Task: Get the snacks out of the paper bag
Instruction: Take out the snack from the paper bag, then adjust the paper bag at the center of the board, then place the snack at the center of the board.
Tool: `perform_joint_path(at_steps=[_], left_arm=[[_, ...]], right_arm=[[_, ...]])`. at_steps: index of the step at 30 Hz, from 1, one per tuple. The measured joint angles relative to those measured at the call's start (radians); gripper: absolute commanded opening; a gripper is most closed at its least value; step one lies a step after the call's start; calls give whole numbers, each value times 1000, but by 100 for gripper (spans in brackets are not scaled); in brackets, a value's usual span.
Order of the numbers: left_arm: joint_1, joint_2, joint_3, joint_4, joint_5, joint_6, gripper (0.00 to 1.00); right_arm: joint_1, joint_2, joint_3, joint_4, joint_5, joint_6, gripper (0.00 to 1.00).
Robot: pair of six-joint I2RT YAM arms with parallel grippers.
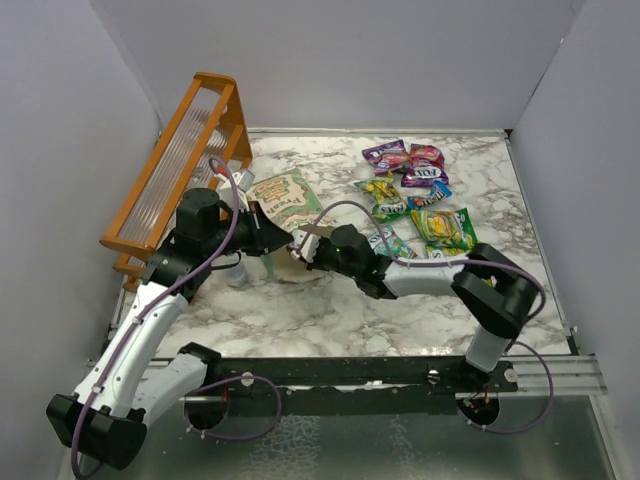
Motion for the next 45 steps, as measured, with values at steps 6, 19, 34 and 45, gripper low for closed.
perform_joint_path(at_steps=[6,19,34,45], left_arm=[[3,5,5,52,7,-24,0],[3,112,68,163,87,-87,0],[3,332,367,494,193,-301,0],[3,230,137,472,151,-287,0]], right_arm=[[0,-276,-82,-101,-129,62,1],[7,-891,-230,-373,-227,139,1],[7,-1270,-229,-566,180,194,1],[7,-1235,-227,-594,452,356,2]])
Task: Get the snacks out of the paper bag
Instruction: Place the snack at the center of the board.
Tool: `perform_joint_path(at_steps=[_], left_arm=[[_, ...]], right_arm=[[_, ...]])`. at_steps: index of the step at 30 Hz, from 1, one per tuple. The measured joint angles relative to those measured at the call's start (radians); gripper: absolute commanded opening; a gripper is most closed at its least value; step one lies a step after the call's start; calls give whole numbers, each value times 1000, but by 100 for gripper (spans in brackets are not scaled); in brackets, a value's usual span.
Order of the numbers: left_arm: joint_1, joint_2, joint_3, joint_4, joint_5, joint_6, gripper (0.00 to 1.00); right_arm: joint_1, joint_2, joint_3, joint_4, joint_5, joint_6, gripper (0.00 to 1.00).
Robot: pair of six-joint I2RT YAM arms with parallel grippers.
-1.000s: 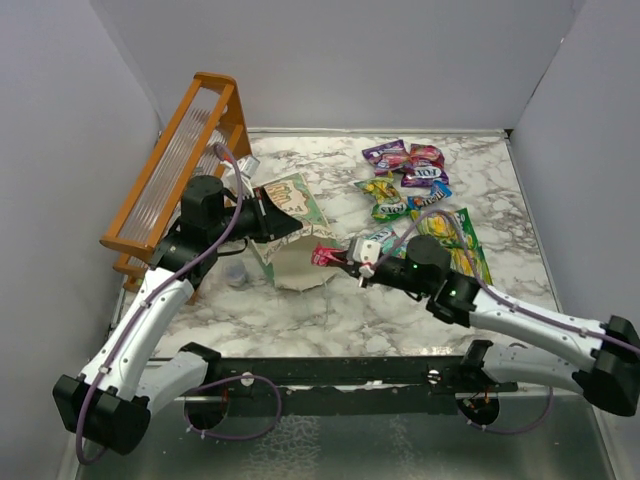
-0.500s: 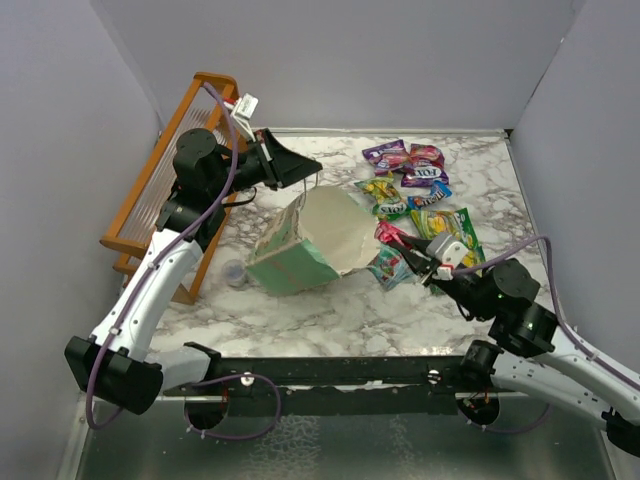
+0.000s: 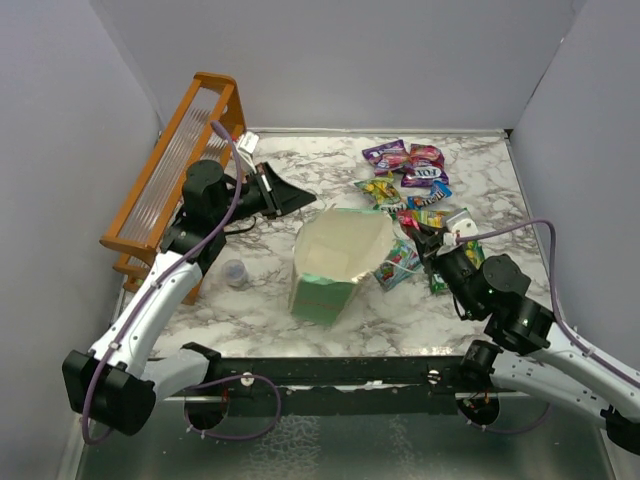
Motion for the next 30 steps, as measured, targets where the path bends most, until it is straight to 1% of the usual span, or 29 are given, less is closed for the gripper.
perform_joint_path(at_steps=[2,7,10,13,14,17,19,21,26,28,30], left_arm=[[2,-54,-77,-53,-27,22,0],[10,-154,-150,-177,-93,74,0],[14,-187,-148,-241,-135,108,0],[14,-195,-143,-285,-164,134,0],[15,-194,-141,-295,-169,138,2],[15,-193,-121,-348,-195,159,12],[15,-194,-91,-385,-216,176,23],[15,-195,-54,-414,-234,193,31],[15,-216,-10,-458,-268,226,49],[15,-228,-8,-478,-276,236,55],[15,-232,-1,-499,-286,248,62]], right_arm=[[0,14,14,-6,39,27,1],[0,67,92,-7,51,74,1],[0,93,144,-1,-12,114,1],[0,104,166,54,-122,149,1],[0,109,175,67,-144,156,1],[0,156,217,90,-138,167,1],[0,207,244,91,-77,185,2],[0,241,249,85,-33,204,1],[0,275,175,77,87,265,1],[0,294,147,77,165,288,1],[-3,348,143,63,242,329,1]])
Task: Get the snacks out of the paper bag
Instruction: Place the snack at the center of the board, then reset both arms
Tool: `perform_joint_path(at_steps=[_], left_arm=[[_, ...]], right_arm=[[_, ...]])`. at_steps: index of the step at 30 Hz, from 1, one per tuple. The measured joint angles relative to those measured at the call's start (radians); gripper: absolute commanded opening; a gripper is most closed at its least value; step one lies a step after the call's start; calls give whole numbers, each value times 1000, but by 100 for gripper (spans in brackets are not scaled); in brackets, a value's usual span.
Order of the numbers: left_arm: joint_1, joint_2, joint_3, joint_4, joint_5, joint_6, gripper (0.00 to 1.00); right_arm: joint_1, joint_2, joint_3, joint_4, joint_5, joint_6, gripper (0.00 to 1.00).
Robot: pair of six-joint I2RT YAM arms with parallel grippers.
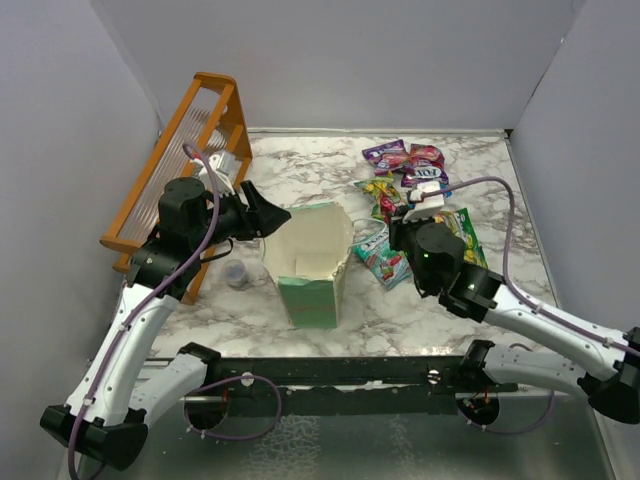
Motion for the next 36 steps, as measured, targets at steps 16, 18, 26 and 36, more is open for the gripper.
perform_joint_path(at_steps=[16,18,26,36], left_arm=[[0,-74,150,-198,-161,81,99],[0,-76,176,-213,-174,93,99],[0,-71,326,-284,-233,152,99],[0,-93,478,-327,-344,238,99]], right_arm=[[-435,424,-23,-55,-186,269,3],[-438,466,-55,-45,-185,268,5],[-443,521,-53,-47,-193,233,92],[-444,173,167,-211,-434,199,99]])
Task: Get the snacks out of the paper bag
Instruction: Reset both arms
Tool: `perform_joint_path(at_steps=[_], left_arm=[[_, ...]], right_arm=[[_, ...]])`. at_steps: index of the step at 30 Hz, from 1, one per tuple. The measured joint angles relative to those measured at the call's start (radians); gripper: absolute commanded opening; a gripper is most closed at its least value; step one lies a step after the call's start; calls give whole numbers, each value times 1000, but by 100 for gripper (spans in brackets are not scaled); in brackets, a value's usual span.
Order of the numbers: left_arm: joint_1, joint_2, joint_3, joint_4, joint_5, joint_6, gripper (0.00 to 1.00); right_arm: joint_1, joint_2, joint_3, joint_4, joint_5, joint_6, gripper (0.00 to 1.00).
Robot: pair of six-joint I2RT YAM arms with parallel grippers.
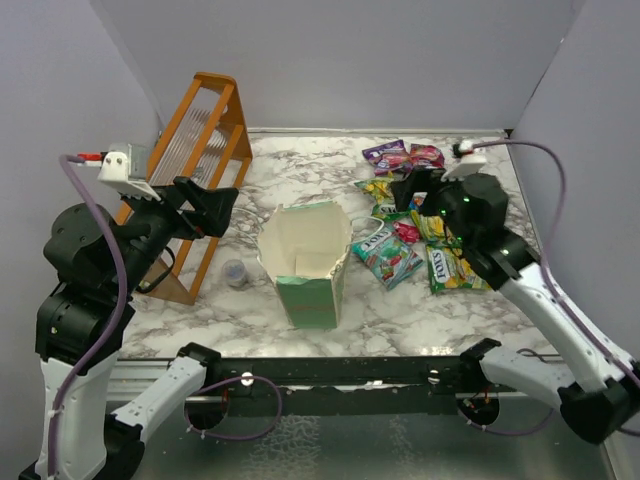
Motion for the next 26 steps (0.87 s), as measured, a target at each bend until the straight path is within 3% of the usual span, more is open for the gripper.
perform_joint_path(at_steps=[3,9,17,26], left_arm=[[0,-13,22,4,-25,21,99],[0,-14,58,39,-49,59,99],[0,-47,66,156,-74,92,99],[0,-104,34,254,-106,86,99]], right_arm=[[0,-130,55,-6,-109,-17,99],[-1,-394,159,8,-145,-40,99],[-1,-474,326,-10,-141,-87,99],[-1,-517,356,-31,-139,-116,99]])
